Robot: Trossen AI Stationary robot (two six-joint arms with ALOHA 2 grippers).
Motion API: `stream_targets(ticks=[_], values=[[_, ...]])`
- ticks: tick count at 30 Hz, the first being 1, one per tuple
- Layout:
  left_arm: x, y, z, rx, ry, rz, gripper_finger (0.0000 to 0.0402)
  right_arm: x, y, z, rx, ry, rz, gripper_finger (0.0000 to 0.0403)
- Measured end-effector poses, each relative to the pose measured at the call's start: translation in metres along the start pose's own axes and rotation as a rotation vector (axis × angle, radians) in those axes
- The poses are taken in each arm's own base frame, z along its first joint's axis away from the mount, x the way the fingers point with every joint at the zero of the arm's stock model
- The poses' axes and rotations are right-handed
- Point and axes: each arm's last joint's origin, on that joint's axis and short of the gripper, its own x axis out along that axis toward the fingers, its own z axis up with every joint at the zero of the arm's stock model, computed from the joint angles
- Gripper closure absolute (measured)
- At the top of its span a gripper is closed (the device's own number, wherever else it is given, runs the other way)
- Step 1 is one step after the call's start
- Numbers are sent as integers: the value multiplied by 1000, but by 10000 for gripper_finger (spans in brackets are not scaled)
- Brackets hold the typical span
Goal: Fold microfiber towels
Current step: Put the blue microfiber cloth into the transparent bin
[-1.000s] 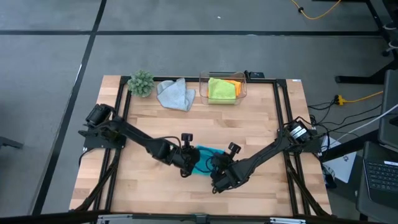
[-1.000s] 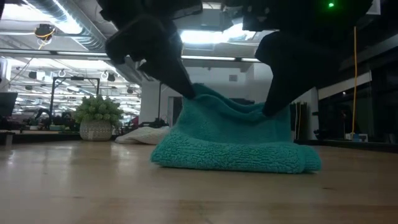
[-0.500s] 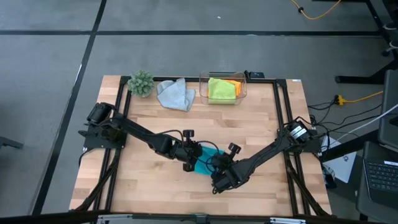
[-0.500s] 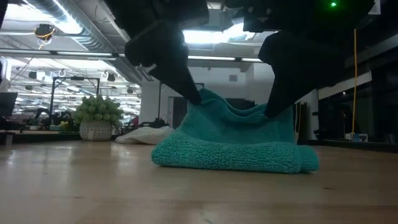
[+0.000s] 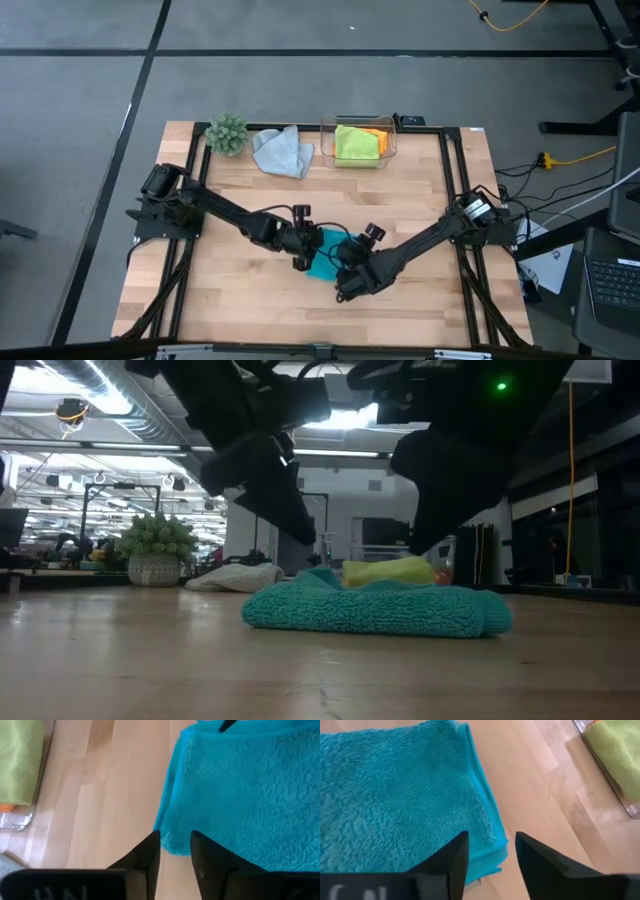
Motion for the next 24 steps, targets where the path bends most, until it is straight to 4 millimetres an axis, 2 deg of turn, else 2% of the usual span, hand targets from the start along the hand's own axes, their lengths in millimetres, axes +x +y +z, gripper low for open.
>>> stream_targets(ticks=[6, 9, 13, 19, 24], values=[[-3, -3, -1, 23, -4, 26, 293, -2, -3, 2, -18, 12, -17, 220], [-14, -5, 0, 38, -5, 21, 294, -9, -3, 8, -20, 14, -19, 224], [-42, -3, 4, 7, -12, 9, 293, -22, -2, 13, -26, 48, 15, 233], [-89, -2, 6, -86, -85, -36, 293, -35, 9, 4, -42, 165, 153, 236], [-119, -6, 7, -155, -158, -96, 293, -42, 20, -1, -100, 157, 243, 236]])
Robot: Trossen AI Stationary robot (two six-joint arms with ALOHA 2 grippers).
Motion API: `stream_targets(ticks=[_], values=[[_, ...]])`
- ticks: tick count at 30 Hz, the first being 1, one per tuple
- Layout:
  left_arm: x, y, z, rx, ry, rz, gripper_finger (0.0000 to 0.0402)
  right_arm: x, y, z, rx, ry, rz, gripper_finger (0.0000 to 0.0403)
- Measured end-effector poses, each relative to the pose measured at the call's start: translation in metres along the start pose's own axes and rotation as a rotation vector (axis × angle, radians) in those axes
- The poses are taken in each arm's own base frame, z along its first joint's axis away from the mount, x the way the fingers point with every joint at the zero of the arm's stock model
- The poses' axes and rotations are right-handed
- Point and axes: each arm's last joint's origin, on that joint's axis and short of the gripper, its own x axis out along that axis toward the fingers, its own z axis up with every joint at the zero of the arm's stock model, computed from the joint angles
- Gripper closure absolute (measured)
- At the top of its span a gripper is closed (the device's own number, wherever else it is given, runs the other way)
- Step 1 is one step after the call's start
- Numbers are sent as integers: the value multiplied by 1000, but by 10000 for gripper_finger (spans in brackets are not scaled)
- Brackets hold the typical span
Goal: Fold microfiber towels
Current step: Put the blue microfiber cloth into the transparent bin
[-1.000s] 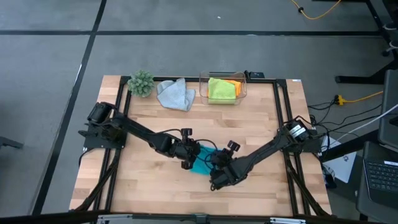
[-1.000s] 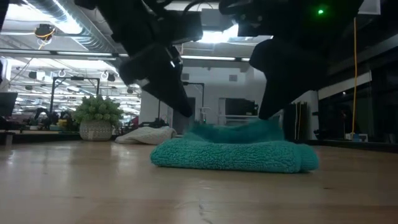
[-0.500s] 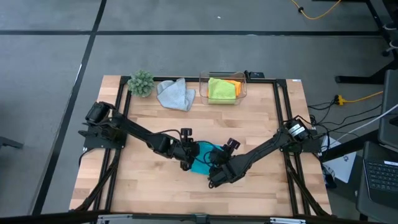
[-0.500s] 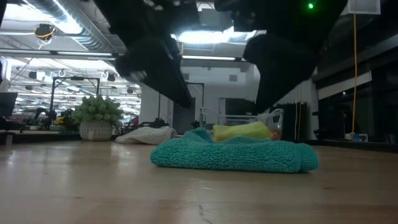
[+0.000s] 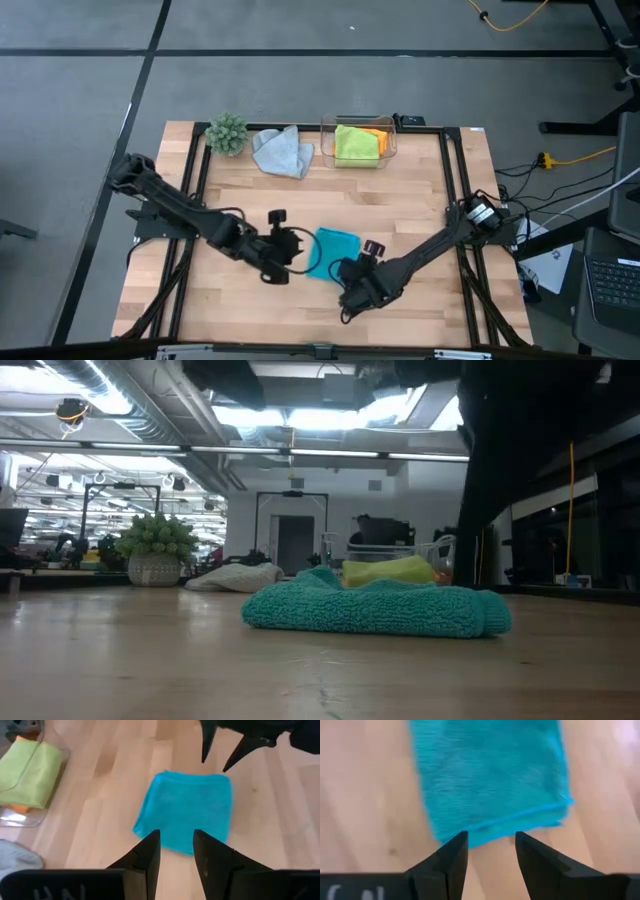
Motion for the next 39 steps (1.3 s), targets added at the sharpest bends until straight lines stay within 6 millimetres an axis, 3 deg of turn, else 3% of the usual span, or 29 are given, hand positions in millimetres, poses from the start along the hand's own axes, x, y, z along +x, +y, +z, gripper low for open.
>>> stream_targets(ticks=[10, 25, 34, 39], values=[[-10, -12, -4, 43, -14, -39, 292, -3, 20, 14, -211, -156, 184, 237], [-10, -12, -4, 46, -12, -37, 292, -1, 29, 23, -196, -205, 302, 235], [-10, -12, -4, 48, -11, -37, 292, 36, 50, 14, -328, -149, 349, 163], [-10, -12, -4, 48, -10, -37, 292, 43, 49, 13, -389, -155, 300, 134]])
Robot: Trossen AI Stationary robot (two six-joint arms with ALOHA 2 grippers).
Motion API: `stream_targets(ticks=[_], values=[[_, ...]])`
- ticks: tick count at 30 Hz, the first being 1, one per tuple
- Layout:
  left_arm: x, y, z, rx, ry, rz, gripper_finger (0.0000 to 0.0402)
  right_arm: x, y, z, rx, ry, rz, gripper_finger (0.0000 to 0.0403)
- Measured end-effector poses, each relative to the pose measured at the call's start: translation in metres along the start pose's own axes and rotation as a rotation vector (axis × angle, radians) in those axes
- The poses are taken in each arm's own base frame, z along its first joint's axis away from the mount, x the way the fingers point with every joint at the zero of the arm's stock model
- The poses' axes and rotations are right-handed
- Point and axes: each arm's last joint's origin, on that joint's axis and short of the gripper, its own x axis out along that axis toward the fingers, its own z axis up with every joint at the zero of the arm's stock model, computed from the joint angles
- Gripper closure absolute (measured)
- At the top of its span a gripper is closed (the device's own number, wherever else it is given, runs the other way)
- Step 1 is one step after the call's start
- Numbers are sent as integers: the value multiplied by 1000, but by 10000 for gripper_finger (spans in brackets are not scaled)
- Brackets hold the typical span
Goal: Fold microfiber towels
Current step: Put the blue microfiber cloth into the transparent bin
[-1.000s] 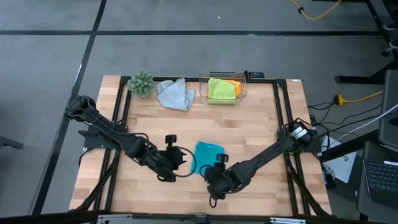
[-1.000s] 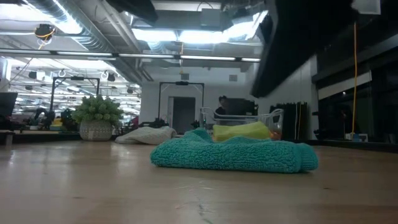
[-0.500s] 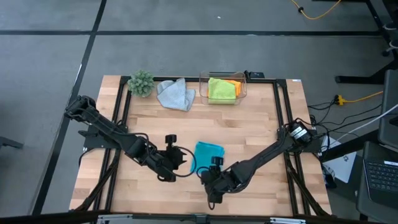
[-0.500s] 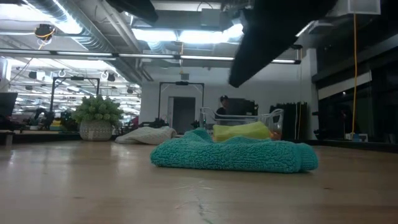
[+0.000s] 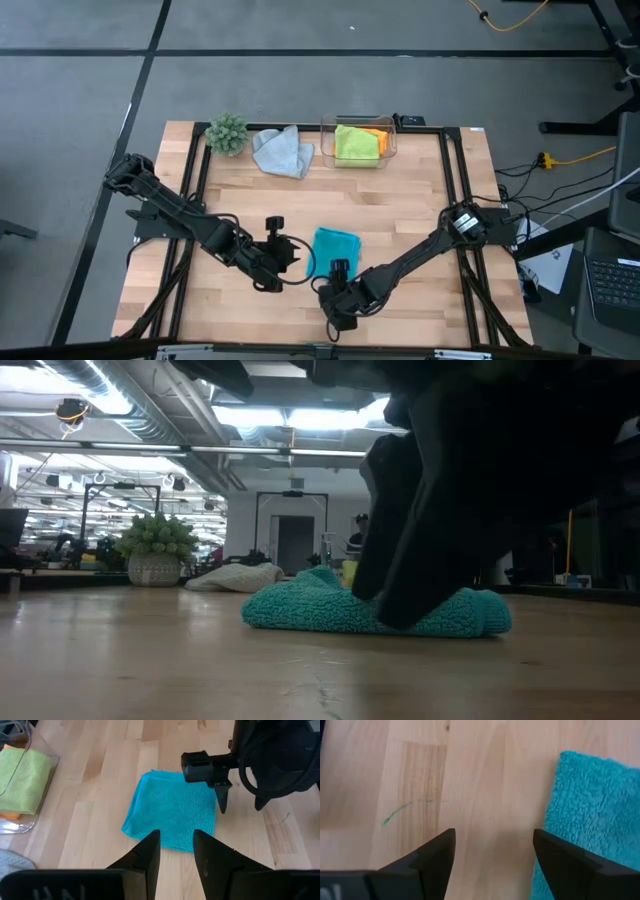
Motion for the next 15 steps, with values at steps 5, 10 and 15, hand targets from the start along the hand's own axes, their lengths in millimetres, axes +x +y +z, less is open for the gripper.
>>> stream_targets(ticks=[5, 10, 15], values=[[0, 0, 0, 0, 0, 0, 292, -7, 3, 10, -76, -46, 11, 136], [0, 0, 0, 0, 0, 0, 292, -9, -1, 11, -72, -73, -140, 138], [0, 0, 0, 0, 0, 0, 292, -3, -10, 2, -22, -42, -229, 139]])
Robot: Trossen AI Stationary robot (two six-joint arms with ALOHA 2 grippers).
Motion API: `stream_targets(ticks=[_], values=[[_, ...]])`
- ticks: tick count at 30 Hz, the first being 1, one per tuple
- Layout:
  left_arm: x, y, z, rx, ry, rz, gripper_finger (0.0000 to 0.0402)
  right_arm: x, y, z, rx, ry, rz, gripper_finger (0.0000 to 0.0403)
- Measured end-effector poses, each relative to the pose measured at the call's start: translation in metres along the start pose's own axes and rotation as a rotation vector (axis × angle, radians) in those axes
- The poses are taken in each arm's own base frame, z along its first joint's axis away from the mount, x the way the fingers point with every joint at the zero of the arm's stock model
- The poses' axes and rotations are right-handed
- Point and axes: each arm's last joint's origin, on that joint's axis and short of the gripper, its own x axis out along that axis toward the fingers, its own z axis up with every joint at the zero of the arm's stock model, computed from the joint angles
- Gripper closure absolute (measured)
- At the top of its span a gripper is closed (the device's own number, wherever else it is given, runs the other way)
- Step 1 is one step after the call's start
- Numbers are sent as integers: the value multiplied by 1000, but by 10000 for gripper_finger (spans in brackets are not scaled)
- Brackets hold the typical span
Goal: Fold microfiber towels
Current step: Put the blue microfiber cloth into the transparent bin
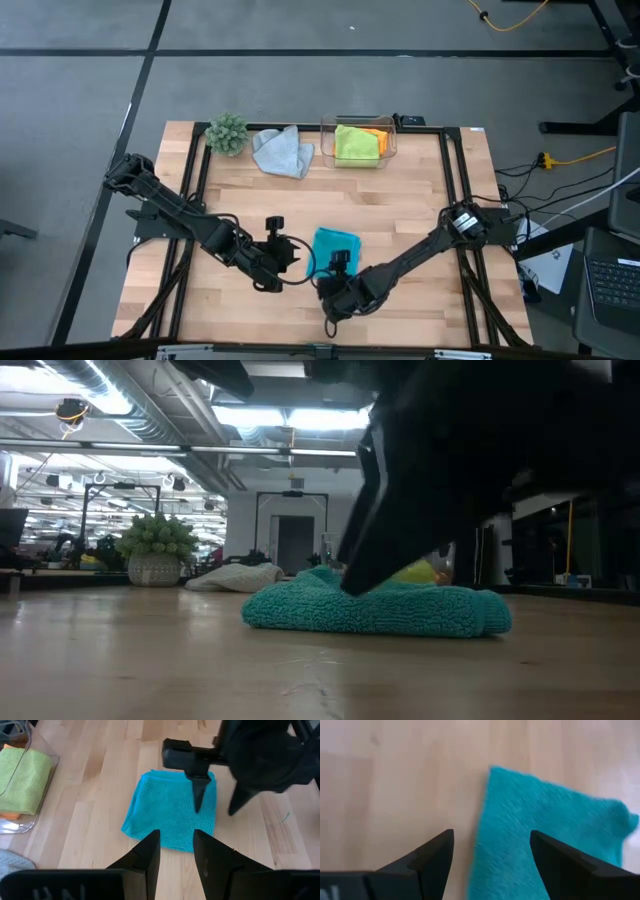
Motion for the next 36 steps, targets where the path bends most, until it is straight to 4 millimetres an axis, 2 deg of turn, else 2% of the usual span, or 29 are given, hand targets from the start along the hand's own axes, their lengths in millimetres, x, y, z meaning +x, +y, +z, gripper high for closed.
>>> stream_targets(ticks=[19, 25, 32, 36], values=[[0, 0, 0, 0, 0, 0, 292, 26, -14, -27, 65, 59, -29, 139], [0, 0, 0, 0, 0, 0, 292, 25, -14, -22, 35, 59, -6, 139], [0, 0, 0, 0, 0, 0, 292, 15, -13, -3, 48, 34, 10, 139], [0, 0, 0, 0, 0, 0, 292, 14, -12, -3, 64, 55, 56, 139]])
